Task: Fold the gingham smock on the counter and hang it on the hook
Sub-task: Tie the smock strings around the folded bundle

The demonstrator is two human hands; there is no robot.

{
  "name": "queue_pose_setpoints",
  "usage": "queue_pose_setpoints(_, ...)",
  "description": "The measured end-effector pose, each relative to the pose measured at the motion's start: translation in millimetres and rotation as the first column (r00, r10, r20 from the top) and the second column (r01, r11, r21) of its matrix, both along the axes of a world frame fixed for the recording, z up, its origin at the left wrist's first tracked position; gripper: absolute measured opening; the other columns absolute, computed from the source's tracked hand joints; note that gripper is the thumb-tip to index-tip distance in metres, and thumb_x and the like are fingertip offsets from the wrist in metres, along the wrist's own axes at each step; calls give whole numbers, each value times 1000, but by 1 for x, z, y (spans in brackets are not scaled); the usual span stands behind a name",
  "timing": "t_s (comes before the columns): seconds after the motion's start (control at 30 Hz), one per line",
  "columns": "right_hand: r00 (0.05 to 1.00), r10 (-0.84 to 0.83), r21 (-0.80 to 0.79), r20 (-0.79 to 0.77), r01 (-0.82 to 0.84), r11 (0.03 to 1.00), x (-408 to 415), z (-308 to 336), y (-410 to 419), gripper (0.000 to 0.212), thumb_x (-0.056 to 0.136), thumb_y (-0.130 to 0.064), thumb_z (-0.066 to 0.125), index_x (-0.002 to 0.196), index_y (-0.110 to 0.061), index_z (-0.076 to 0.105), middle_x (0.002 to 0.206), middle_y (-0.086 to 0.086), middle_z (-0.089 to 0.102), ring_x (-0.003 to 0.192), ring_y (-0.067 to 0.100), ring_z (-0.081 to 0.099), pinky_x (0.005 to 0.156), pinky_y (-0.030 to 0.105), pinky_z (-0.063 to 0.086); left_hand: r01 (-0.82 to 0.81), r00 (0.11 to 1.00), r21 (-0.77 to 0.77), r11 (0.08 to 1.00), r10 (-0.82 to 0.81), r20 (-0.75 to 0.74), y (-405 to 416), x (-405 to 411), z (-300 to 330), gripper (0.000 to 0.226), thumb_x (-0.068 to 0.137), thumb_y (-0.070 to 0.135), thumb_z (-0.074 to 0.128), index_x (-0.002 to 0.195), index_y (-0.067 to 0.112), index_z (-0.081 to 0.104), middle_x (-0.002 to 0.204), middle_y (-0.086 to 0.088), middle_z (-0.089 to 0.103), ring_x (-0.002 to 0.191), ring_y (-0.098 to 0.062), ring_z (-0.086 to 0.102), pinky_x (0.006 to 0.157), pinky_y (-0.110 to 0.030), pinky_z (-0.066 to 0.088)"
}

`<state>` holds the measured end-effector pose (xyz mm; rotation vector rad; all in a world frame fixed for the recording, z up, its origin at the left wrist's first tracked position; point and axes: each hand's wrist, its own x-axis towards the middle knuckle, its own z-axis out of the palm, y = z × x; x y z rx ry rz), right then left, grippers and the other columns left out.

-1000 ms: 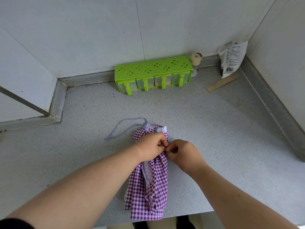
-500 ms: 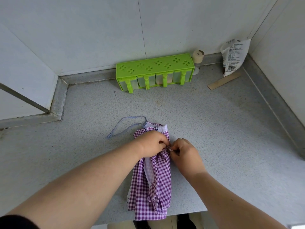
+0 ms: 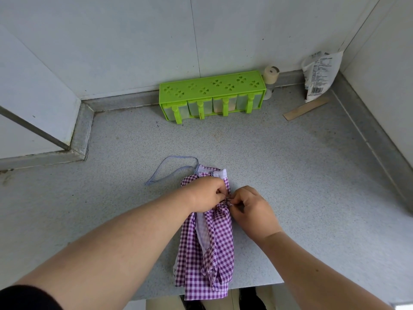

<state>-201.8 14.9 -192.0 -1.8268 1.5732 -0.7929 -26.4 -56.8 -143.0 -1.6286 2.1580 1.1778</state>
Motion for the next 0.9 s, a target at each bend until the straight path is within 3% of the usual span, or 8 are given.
queue_pose_setpoints(0.17, 993, 110, 80, -32, -107, 991, -3, 3, 0, 24, 80, -5, 76, 73, -21, 60, 95, -11, 60, 82, 7, 62, 73, 26, 55, 0, 1000, -28, 1000, 0, 31, 3, -1, 3, 11, 107, 23, 53, 107, 18, 63, 103, 3, 65, 93, -17, 64, 83, -38, 53)
queue_pose_setpoints(0.33, 970, 233, 116, -68, -224, 968, -7, 8, -4, 24, 79, -7, 78, 70, -22, 61, 106, -13, 58, 96, 1, 61, 80, 9, 49, -14, 1000, -49, 999, 15, 25, 6, -1, -2, 6, 108, 20, 49, 107, 25, 51, 108, 7, 55, 100, -14, 57, 86, -31, 43)
queue_pose_setpoints(0.47, 943, 308, 111, -123, -295, 949, -8, 10, -4, 20, 81, -9, 77, 76, -21, 62, 107, -10, 56, 92, 7, 60, 75, 5, 43, -39, 999, -61, 997, 40, 11, 10, -3, -2, 7, 106, 22, 51, 104, 27, 56, 107, 6, 63, 94, -13, 61, 86, -35, 51)
queue_pose_setpoints(0.57, 942, 319, 165, -102, -300, 939, -9, 18, -8, 10, 85, -15, 71, 91, -22, 66, 107, -12, 53, 93, 7, 58, 81, 11, 45, -82, 993, -77, 994, 76, -85, 15, 1, 7, 9, 103, 27, 58, 107, 27, 66, 100, 12, 69, 89, -8, 67, 86, -35, 57)
queue_pose_setpoints(0.67, 968, 229, 199, -103, -205, 958, -8, 31, -21, 11, 92, -22, 62, 101, -24, 66, 105, -13, 53, 91, 5, 58, 82, 21, 50, -339, 919, -182, 923, 283, -276, 23, 15, 20, 13, 103, 29, 60, 96, 21, 69, 88, 9, 70, 79, -6, 65, 76, -30, 56)
queue_pose_setpoints(0.77, 969, 131, 117, -210, -108, 987, 4, 44, -41, 17, 99, -27, 55, 110, -26, 68, 110, -9, 58, 98, 12, 57, 87, 29, 51, -669, 742, -265, 694, 606, -286, 15, 41, 15, 31, 105, 32, 57, 81, 13, 63, 75, -4, 66, 67, -16, 58, 62, -33, 45)
queue_pose_setpoints(0.8, 962, 133, 114, -240, -108, 988, 12, 48, -49, 20, 100, -29, 53, 113, -27, 68, 112, -8, 59, 101, 13, 57, 89, 31, 51, -717, 697, -233, 657, 679, -229, 9, 52, 9, 33, 106, 32, 55, 81, 11, 63, 78, -7, 67, 69, -19, 58, 62, -33, 42)
queue_pose_setpoints(0.9, 919, 203, 199, -339, -141, 970, 39, 55, -67, 29, 100, -42, 48, 119, -28, 66, 116, -4, 59, 107, 20, 59, 89, 37, 53, -738, 671, 16, 674, 736, -90, -3, 67, -11, 39, 110, 34, 44, 95, 7, 68, 98, -18, 72, 80, -21, 60, 70, -33, 42)
